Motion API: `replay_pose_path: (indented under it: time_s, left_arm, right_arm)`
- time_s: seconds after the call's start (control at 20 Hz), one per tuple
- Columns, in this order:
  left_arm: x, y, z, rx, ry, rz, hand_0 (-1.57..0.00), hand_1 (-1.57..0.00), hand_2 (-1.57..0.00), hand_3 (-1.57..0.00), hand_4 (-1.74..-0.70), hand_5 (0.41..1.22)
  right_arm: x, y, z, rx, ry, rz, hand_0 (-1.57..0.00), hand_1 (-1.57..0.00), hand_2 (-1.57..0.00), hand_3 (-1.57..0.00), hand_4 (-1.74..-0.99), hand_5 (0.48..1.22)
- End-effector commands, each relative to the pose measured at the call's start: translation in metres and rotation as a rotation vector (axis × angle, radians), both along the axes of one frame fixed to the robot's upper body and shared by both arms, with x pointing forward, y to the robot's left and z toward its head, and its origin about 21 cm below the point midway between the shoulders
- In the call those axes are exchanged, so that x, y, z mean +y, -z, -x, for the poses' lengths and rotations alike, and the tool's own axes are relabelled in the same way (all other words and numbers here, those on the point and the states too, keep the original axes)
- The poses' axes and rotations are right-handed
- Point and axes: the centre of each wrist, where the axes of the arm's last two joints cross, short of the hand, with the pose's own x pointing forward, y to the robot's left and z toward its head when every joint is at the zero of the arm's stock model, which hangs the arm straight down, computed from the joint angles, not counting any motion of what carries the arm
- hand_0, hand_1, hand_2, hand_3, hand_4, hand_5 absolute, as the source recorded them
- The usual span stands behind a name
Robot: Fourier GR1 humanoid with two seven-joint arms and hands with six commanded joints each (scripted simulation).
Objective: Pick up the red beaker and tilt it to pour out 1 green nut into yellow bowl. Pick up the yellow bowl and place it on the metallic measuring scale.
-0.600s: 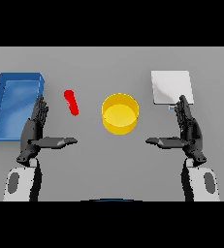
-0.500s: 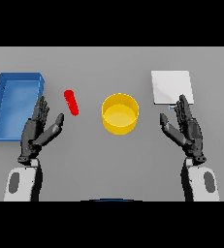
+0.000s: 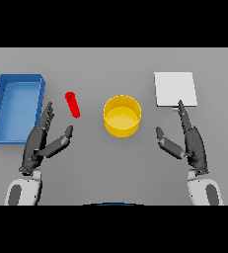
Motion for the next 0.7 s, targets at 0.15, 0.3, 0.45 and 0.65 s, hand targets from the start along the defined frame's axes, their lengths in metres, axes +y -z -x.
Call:
replay_pose_path:
  time_s: [0.15,0.3,0.45,0.65]
  left_arm:
    - [-0.004,0.002,-0.005,0.034,0.029,-0.020,0.00,0.00,0.00,0.00,-1.25,0.679]
    - [-0.009,0.008,-0.024,0.057,0.046,0.005,0.00,0.00,0.00,0.00,-1.33,0.713]
    - [-0.014,0.013,-0.042,0.057,0.055,-0.017,0.00,0.00,0.00,0.00,-1.38,0.738]
    - [-0.010,0.024,-0.064,0.094,0.028,-0.030,0.00,0.00,0.00,0.00,-1.37,0.733]
  right_arm:
    - [0.000,-0.003,0.002,-0.006,-0.019,-0.029,0.00,0.00,0.00,0.00,-1.254,0.682]
    - [0.000,-0.005,-0.002,0.000,-0.029,-0.055,0.00,0.00,0.00,0.00,-1.280,0.679]
    - [-0.001,-0.005,0.002,-0.014,-0.026,-0.073,0.00,0.00,0.00,0.00,-1.304,0.678]
    - [-0.005,-0.005,0.003,-0.003,-0.015,-0.083,0.00,0.00,0.00,0.00,-1.329,0.685]
